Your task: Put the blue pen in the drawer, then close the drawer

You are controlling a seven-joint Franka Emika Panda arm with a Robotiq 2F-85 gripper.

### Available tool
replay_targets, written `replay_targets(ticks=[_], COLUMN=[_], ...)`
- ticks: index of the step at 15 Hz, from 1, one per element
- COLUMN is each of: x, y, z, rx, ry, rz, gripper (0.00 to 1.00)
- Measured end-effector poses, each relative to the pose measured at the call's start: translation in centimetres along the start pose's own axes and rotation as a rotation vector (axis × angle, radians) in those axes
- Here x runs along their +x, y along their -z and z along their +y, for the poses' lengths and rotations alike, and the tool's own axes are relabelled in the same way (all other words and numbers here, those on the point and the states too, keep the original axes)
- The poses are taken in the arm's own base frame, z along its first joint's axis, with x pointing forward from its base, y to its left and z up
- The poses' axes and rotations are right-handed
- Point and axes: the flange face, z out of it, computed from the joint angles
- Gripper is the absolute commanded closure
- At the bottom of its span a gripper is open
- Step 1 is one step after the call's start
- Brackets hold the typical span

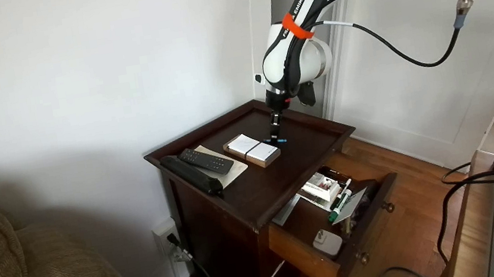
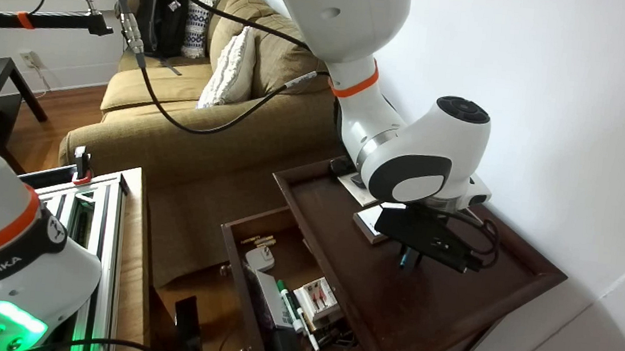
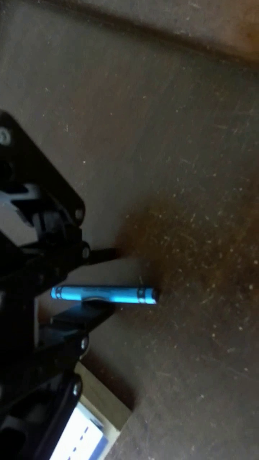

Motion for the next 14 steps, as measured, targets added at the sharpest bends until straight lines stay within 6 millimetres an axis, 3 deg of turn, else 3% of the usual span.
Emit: replay_targets(ticks=[1,6,11,14], x=[0.1,1.0,1.8,1.4], y=[0.1,1.5,5.1,6.9], z=[0.1,0.5,0.6,-0.4], rx=[0.006,0.011,0.005,0.023], ry=[0.0,0.004,-0.001,-0.067], rz=[-0.007,-0.008,-0.005,-0.016], gripper=[1.0,0.97,0.97,0.97])
